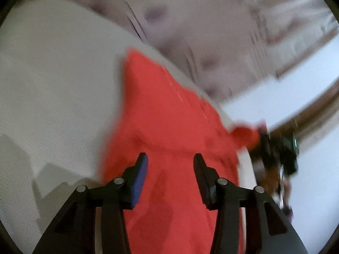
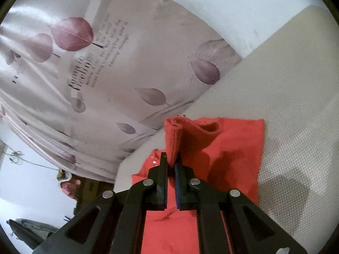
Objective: Fold small clothes
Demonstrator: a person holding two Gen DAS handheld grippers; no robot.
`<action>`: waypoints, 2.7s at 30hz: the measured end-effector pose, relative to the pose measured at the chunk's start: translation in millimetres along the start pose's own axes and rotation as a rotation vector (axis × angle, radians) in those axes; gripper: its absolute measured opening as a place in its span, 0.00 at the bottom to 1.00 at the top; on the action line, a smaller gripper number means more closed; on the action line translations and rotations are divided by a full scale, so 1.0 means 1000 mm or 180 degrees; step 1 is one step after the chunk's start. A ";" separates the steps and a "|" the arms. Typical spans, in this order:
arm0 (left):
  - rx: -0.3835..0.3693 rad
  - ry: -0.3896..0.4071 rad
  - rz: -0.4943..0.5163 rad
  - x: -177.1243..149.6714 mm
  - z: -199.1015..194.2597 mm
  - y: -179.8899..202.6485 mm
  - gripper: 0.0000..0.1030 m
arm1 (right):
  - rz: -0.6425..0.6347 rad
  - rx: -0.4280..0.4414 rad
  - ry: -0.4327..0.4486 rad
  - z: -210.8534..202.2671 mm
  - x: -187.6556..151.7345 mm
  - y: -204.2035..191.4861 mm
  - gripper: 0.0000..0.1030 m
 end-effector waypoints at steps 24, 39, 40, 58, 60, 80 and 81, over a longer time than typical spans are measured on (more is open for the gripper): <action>0.0636 0.1466 -0.0757 0.058 -0.070 -0.076 0.83 | 0.0161 0.0239 -0.0112 0.004 -0.007 -0.005 0.08; 0.0230 0.0469 -0.0366 0.035 0.005 -0.005 0.83 | 0.0187 -0.0248 -0.0066 0.000 -0.013 0.047 0.08; 0.0229 0.0454 -0.0418 0.040 0.007 -0.006 0.83 | 0.0164 -0.0254 -0.0077 -0.002 -0.014 0.046 0.08; 0.0902 0.1249 -0.0793 0.058 -0.039 -0.072 0.14 | 0.0176 -0.0204 -0.0173 0.007 -0.027 0.056 0.09; 0.0953 0.1242 -0.0759 0.058 -0.041 -0.070 0.14 | 0.0210 -0.0316 -0.0179 0.006 -0.030 0.065 0.09; 0.0970 0.0871 -0.0352 0.073 0.009 -0.029 0.08 | 0.0271 -0.0530 -0.0378 0.031 -0.024 0.073 0.08; 0.0955 0.0930 -0.0385 0.073 0.005 -0.033 0.07 | 0.0230 -0.0492 -0.0380 0.034 -0.022 0.067 0.08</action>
Point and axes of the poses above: each gripper's, at about its wrist camera, not at the fingertips, and z roughly the way its jaws point, y to its right, x to its top, the point moved 6 cm from there along z, roughly the way its jaws point, and after that the axes turned 10 degrees about -y, right-handed, at the moved point
